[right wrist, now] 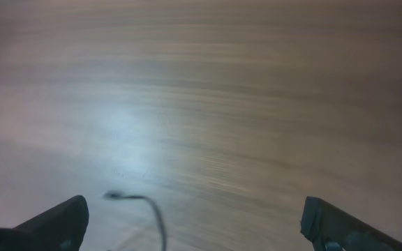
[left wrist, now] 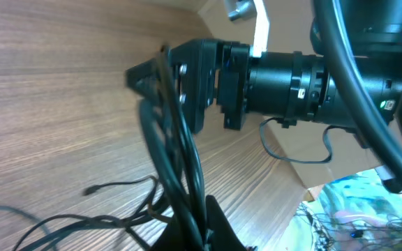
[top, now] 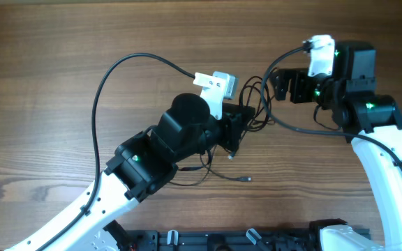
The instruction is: Untangle cables
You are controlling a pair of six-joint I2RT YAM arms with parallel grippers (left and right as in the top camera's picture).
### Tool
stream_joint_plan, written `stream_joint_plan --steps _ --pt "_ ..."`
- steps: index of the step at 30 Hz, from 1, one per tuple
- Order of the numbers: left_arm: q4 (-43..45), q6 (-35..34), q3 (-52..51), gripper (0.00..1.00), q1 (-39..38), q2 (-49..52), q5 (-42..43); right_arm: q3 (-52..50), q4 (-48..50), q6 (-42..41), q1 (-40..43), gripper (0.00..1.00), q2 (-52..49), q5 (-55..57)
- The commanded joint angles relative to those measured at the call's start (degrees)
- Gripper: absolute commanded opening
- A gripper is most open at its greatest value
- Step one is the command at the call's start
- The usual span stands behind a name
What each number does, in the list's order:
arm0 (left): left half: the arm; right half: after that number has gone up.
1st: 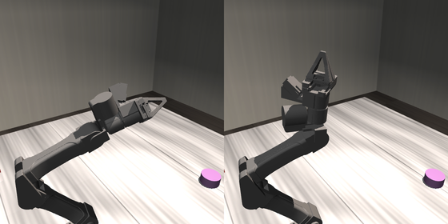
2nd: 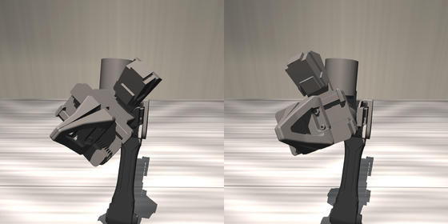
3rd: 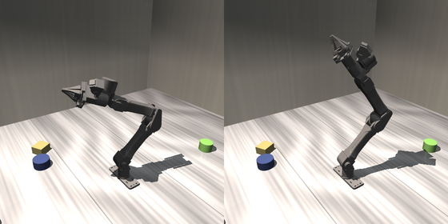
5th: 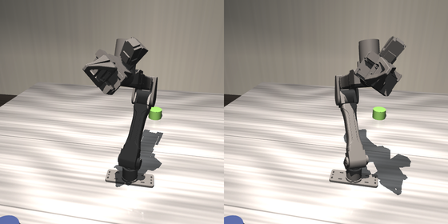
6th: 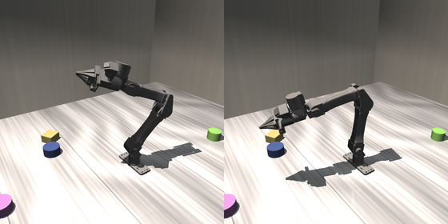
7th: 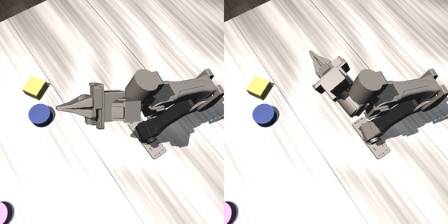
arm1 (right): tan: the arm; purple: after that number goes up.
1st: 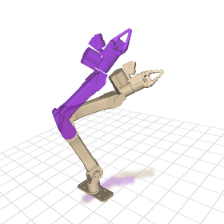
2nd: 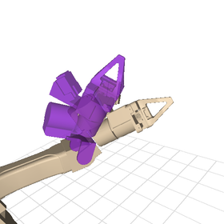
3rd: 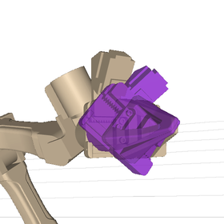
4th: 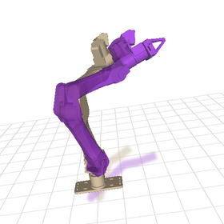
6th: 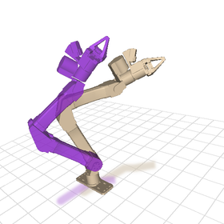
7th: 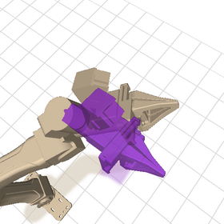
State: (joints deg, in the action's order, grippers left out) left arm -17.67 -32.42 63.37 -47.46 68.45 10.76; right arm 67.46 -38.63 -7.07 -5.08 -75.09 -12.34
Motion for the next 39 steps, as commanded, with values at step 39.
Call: stream_joint_plan --steps 39 --pt "3.21 17.46 0.24 0.04 13.51 -2.95 12.96 -0.09 0.70 10.93 -0.94 1.00 -0.02 -45.13"
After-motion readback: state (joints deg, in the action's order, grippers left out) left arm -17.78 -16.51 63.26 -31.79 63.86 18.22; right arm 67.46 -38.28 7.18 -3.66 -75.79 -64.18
